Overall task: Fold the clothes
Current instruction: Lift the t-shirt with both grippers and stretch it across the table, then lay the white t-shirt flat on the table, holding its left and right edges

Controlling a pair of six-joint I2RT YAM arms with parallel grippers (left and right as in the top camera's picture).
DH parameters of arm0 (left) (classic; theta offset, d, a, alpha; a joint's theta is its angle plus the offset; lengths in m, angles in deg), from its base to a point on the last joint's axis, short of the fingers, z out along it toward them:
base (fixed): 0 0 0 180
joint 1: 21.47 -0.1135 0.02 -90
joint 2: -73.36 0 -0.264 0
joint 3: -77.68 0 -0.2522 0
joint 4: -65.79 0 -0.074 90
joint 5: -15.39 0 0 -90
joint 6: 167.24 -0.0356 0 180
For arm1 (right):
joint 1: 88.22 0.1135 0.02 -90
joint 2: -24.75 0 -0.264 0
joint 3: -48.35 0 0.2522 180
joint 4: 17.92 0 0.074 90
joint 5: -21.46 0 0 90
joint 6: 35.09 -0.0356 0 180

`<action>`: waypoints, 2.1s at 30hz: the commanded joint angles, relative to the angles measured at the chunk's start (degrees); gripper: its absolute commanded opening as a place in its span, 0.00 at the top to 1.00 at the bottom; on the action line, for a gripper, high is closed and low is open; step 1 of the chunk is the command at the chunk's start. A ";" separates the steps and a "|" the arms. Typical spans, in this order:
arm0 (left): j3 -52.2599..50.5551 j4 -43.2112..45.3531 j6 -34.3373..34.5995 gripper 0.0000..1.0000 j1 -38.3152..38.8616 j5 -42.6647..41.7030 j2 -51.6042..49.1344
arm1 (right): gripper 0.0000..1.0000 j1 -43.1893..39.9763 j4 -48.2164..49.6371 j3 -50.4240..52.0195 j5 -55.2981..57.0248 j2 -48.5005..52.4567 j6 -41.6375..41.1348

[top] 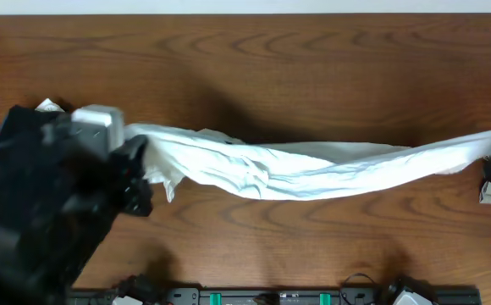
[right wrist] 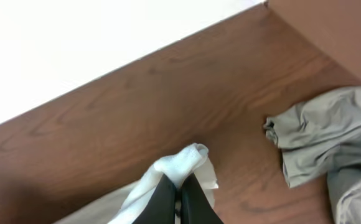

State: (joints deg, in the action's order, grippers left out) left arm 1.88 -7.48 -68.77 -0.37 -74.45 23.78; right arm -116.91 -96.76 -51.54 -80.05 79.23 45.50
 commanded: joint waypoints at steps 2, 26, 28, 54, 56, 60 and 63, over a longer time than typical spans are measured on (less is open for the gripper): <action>0.87 0.57 -1.09 0.94 -0.26 8.20 -0.28 | 0.99 0.26 -0.24 -2.84 1.03 3.56 0.42; 17.33 33.35 -1.11 0.94 -12.31 3.26 -44.22 | 0.99 5.88 28.39 -12.17 -9.70 41.97 -7.82; 23.89 34.47 -1.68 0.94 -13.62 3.23 -44.28 | 0.99 5.68 27.65 -18.43 -7.30 41.53 -9.03; 14.58 -23.15 -5.49 0.94 -14.75 -12.72 -51.17 | 0.99 4.96 -7.76 -2.01 17.00 43.08 0.92; 9.81 -23.12 -5.49 0.94 -14.75 -13.90 -51.15 | 0.99 4.96 -7.65 1.90 19.80 43.08 0.83; 1.88 -23.21 -6.16 0.94 -14.75 -18.21 -51.15 | 0.99 4.96 -7.37 7.06 20.94 43.08 -1.92; -3.28 -24.04 -7.32 0.94 -14.32 -21.03 -51.15 | 0.99 4.87 -7.37 9.94 21.27 43.08 -2.80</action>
State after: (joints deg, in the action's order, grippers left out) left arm 1.64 -30.64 -74.43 -14.97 -91.39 -27.83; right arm -111.51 -104.26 -43.22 -61.51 122.27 44.40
